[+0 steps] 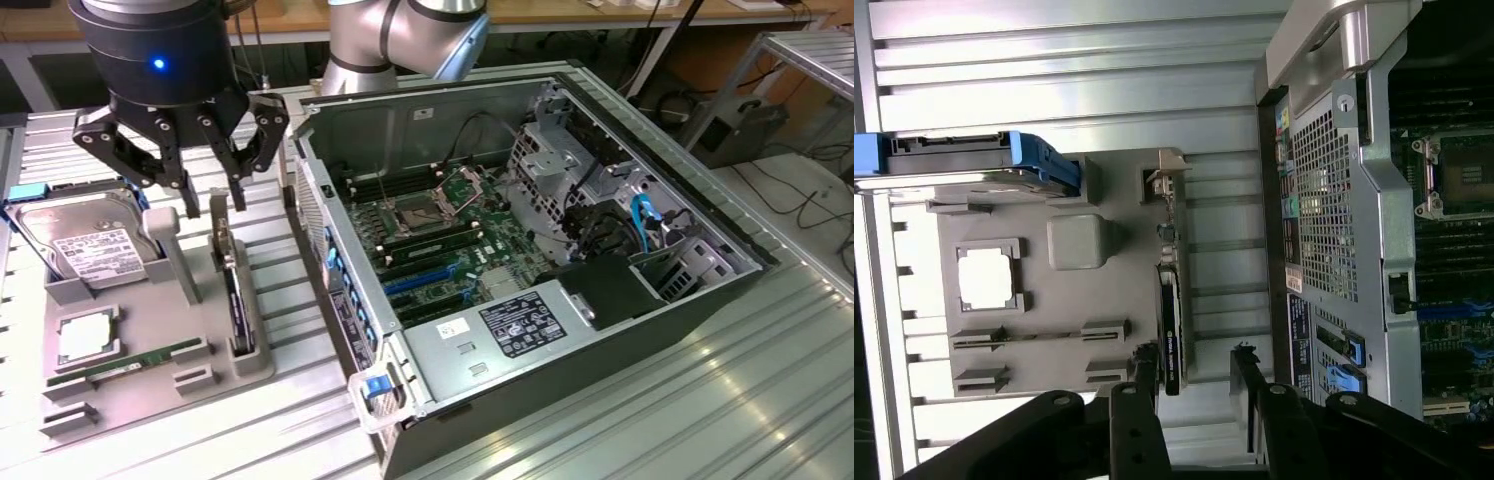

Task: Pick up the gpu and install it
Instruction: 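Pick up the gpu and move the gpu toward the slot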

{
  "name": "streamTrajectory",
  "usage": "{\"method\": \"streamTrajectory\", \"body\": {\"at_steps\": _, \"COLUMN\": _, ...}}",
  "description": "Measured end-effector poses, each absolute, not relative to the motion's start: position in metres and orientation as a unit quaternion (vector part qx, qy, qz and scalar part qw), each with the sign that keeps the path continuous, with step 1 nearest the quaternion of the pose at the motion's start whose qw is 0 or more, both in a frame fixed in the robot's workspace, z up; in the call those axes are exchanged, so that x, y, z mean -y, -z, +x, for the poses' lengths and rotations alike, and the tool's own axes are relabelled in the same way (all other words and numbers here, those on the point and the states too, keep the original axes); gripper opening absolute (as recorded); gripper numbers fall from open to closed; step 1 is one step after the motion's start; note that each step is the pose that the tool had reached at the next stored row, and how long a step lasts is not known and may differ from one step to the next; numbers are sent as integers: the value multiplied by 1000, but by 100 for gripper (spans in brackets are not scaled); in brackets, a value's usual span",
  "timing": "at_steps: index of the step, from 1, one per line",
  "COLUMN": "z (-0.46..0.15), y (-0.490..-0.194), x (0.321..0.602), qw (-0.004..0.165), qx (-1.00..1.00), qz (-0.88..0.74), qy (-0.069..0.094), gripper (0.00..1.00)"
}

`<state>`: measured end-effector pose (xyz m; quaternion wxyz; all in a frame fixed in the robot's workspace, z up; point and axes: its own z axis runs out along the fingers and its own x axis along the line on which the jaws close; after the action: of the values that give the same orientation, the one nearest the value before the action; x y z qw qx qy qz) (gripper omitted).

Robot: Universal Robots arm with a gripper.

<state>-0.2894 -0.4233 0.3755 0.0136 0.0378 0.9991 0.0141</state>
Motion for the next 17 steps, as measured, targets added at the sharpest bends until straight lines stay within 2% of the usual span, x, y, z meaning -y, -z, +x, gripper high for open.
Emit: {"method": "streamTrajectory", "body": {"at_steps": 17, "z": -290, "y": -337, "x": 424, "qw": 14, "qx": -999, "qz": 38, "qy": -14, "gripper": 42}}
